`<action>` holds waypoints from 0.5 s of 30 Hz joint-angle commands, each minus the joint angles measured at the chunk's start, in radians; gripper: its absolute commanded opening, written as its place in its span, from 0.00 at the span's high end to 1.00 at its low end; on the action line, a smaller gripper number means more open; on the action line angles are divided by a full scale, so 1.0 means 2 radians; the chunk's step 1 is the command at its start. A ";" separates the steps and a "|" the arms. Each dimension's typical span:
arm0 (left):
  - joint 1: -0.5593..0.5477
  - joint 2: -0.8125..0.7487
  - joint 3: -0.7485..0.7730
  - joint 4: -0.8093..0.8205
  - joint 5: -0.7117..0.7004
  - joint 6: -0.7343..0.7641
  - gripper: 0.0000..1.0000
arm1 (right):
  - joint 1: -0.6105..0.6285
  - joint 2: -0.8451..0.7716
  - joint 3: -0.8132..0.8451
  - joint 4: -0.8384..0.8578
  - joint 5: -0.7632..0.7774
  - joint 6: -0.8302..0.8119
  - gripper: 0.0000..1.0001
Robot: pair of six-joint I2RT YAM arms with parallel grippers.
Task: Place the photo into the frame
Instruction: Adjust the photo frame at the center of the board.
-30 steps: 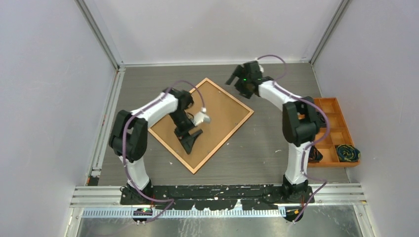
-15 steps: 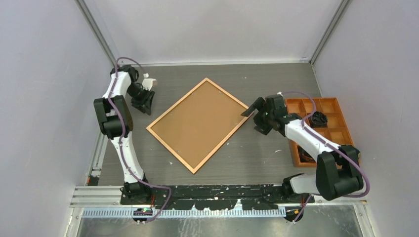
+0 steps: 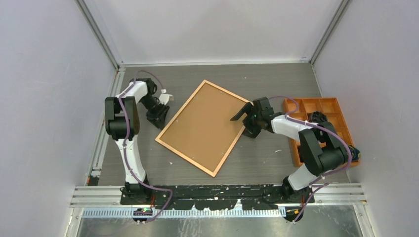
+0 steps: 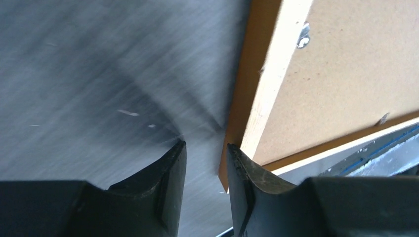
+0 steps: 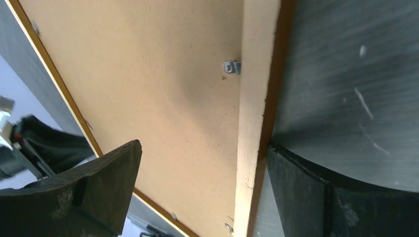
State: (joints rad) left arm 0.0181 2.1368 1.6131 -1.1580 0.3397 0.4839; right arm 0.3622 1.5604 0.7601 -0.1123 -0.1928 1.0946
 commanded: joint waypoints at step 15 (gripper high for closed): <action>-0.073 -0.114 -0.145 -0.019 0.162 0.032 0.60 | -0.022 -0.067 0.118 -0.078 0.131 -0.090 0.10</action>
State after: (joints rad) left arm -0.1711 1.9530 1.2991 -1.1751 0.5777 0.5354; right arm 0.2619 1.5288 0.9356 -0.2741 0.0086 0.9707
